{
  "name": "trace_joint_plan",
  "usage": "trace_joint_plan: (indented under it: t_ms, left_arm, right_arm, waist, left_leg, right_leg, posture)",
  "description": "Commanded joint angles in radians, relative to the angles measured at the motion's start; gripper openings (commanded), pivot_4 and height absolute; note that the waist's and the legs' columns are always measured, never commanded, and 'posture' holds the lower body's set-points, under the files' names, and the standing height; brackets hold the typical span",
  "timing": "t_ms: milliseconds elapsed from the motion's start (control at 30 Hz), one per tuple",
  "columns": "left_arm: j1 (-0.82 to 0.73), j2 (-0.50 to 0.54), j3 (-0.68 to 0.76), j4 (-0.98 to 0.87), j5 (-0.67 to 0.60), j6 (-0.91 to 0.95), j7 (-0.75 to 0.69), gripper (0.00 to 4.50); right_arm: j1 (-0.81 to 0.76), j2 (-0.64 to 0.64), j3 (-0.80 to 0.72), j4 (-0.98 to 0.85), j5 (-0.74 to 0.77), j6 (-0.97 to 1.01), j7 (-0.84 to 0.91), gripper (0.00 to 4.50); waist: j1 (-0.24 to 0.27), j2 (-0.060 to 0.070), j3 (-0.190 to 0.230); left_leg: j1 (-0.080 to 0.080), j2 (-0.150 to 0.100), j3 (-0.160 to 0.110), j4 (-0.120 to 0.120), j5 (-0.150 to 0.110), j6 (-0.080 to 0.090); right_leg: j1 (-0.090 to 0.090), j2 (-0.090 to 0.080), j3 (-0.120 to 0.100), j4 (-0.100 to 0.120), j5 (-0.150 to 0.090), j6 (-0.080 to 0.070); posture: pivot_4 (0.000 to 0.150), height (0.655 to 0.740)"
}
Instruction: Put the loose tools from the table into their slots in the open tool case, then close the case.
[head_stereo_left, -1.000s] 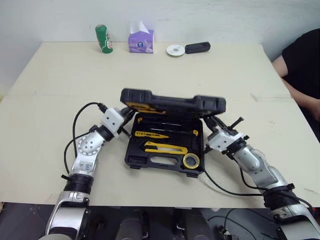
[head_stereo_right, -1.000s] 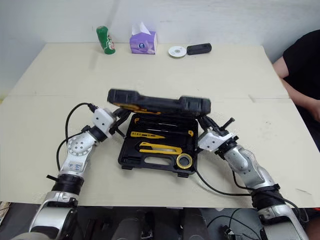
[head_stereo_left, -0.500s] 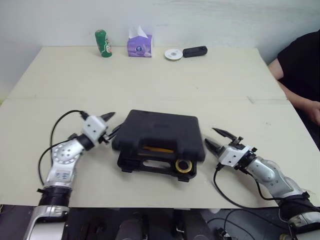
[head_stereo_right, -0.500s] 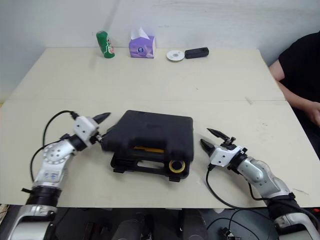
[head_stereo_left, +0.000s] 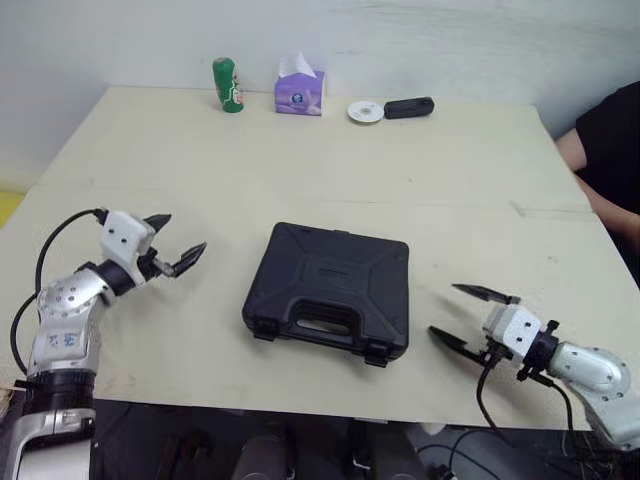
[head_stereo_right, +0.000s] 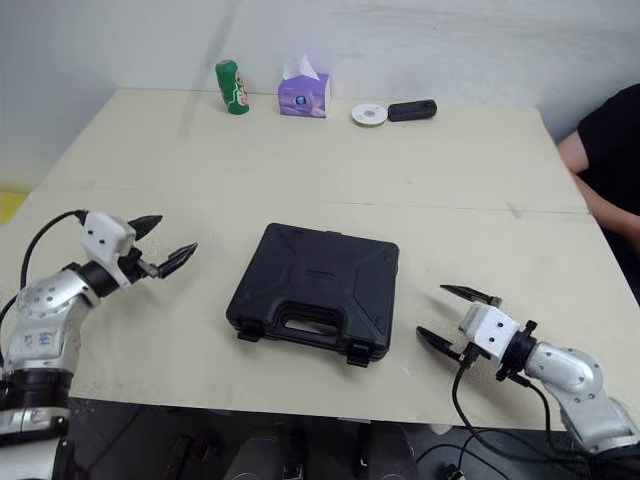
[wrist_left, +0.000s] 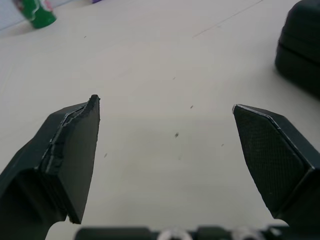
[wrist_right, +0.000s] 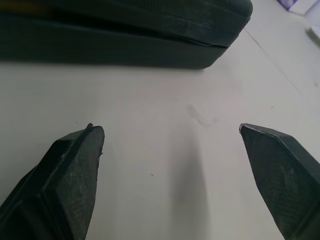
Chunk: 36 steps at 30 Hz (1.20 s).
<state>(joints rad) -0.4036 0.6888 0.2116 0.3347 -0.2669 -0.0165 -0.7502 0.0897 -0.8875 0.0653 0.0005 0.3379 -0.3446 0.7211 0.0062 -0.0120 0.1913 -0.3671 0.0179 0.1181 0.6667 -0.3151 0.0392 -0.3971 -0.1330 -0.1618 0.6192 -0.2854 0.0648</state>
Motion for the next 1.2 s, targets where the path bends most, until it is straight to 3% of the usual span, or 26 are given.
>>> trace_joint_plan:
  t_ms: [33,100,167,267,367,400,533,833,967,1200]
  left_arm:
    - [-0.064,-0.003,-0.032,0.045,-0.005,0.015,-0.068,4.47]
    - [-0.117,-0.017,-0.071,0.088,0.004,0.030,-0.109,4.50]
    - [-0.157,-0.032,-0.094,0.130,0.012,0.043,-0.129,4.50]
    - [-0.270,-0.081,-0.149,0.258,0.060,0.056,-0.126,3.64]
    - [-0.351,-0.120,-0.177,0.365,0.098,0.026,-0.114,2.25]
    - [-0.387,-0.136,-0.186,0.416,0.116,0.008,-0.103,1.78]
    - [-0.502,-0.193,-0.204,0.576,0.173,-0.073,-0.038,0.03]
    - [-0.643,-0.276,-0.269,0.812,0.299,-0.218,0.011,0.03]
    - [-0.664,-0.319,-0.231,0.873,0.271,-0.212,-0.007,0.03]
    - [-0.624,-0.304,-0.221,0.870,0.262,-0.249,-0.183,0.03]
  right_arm:
    - [0.056,-0.014,-0.045,-0.108,0.026,0.073,0.053,4.50]
    - [0.102,-0.030,-0.068,-0.164,0.090,0.142,0.111,3.97]
    - [0.136,-0.041,-0.088,-0.209,0.146,0.219,0.161,3.16]
    - [0.188,-0.064,-0.058,-0.264,0.106,0.245,0.235,1.72]
    - [0.189,-0.047,-0.045,-0.295,0.085,0.273,0.249,0.15]
    - [0.182,-0.035,-0.038,-0.301,0.075,0.283,0.247,0.00]
    - [0.168,0.017,-0.011,-0.315,0.035,0.299,0.232,0.00]
    - [0.115,0.139,0.024,-0.283,-0.062,0.262,0.202,0.00]
    - [0.091,0.187,0.036,-0.233,-0.139,0.165,0.177,0.00]
    - [0.047,0.206,0.004,-0.139,-0.177,0.135,0.164,0.00]
  waist:
    - [-0.001,0.000,0.000]
    - [0.001,0.000,0.000]
    - [0.006,0.000,0.000]
    - [0.016,-0.001,0.000]
    - [0.017,-0.002,0.000]
    - [0.017,-0.002,0.000]
    - [0.020,-0.006,0.001]
    - [0.013,-0.009,0.001]
    - [0.011,-0.010,0.000]
    - [-0.003,-0.013,-0.001]
  left_leg:
    - [0.000,0.000,0.000,0.000,0.000,0.000]
    - [0.000,0.000,0.000,0.000,0.000,0.000]
    - [0.000,0.000,0.000,0.000,0.000,0.000]
    - [0.000,-0.001,0.000,0.001,-0.001,0.001]
    - [-0.001,-0.001,0.001,0.001,-0.001,0.001]
    - [-0.001,-0.001,0.001,0.001,-0.001,0.001]
    - [-0.002,-0.001,0.001,0.001,-0.001,0.001]
    - [-0.002,-0.001,0.002,0.001,-0.001,0.001]
    - [-0.002,-0.001,0.002,0.002,-0.001,0.001]
    - [-0.001,-0.001,0.002,0.002,-0.001,0.001]
  right_leg:
    - [0.000,0.000,0.000,0.000,0.000,0.000]
    - [0.000,0.000,-0.001,0.000,0.000,0.000]
    - [0.000,0.000,-0.001,0.000,0.000,0.000]
    - [0.000,0.000,-0.001,0.000,0.000,0.000]
    - [0.000,0.001,-0.001,-0.001,0.000,0.001]
    - [0.000,0.001,-0.001,-0.001,0.000,0.001]
    - [-0.001,0.001,-0.001,-0.001,0.001,0.001]
    - [-0.001,0.001,-0.001,-0.002,0.001,0.002]
    - [-0.001,0.002,-0.001,-0.001,0.001,0.002]
    - [-0.001,0.001,-0.001,0.000,0.001,0.002]
  posture:
    - [0.150,0.7400]
    - [0.150,0.7400]
    - [0.150,0.7400]
    - [0.150,0.7400]
    - [0.150,0.7400]
    - [0.150,0.7400]
    - [0.150,0.7400]
    - [0.150,0.7400]
    - [0.150,0.7400]
    - [0.150,0.7400]
